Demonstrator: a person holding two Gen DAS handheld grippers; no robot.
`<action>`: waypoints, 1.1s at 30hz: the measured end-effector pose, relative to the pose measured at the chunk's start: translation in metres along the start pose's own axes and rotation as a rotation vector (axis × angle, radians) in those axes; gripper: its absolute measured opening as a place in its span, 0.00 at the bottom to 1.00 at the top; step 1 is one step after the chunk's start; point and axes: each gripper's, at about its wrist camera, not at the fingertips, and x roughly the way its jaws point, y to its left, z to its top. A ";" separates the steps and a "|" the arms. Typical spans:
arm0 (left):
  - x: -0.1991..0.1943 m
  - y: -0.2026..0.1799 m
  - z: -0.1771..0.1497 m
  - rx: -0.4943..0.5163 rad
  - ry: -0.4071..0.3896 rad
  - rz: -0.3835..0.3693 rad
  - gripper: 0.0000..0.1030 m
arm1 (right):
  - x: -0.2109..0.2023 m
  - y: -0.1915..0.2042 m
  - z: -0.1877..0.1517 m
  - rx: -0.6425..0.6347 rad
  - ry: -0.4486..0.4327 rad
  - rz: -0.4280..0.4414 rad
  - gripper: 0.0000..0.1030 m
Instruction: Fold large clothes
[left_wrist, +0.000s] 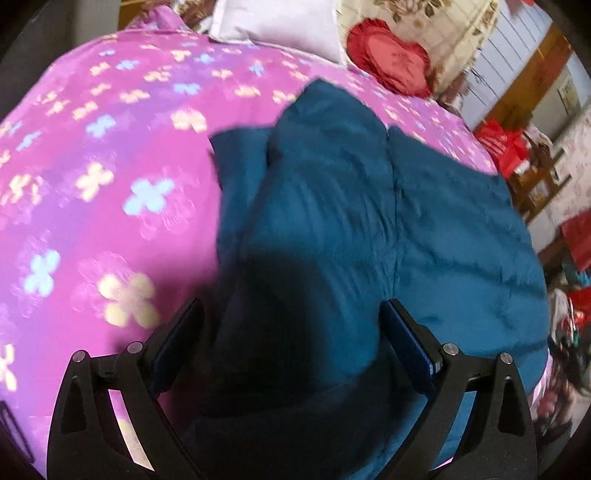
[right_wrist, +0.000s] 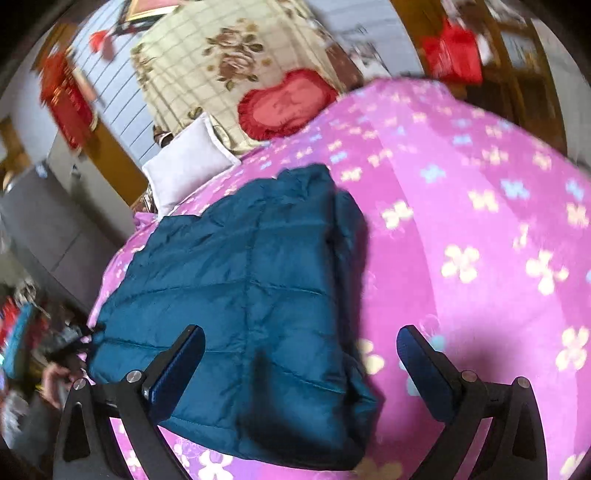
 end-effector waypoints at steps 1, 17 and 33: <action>-0.002 0.001 -0.003 0.014 -0.024 -0.013 0.95 | 0.003 -0.004 0.001 0.011 0.015 0.010 1.00; 0.033 -0.003 0.069 -0.046 0.190 -0.096 0.97 | 0.079 -0.027 0.050 0.005 0.202 0.303 1.00; -0.023 -0.046 0.027 0.090 -0.229 0.131 0.15 | 0.074 0.016 0.061 -0.187 0.095 0.284 0.27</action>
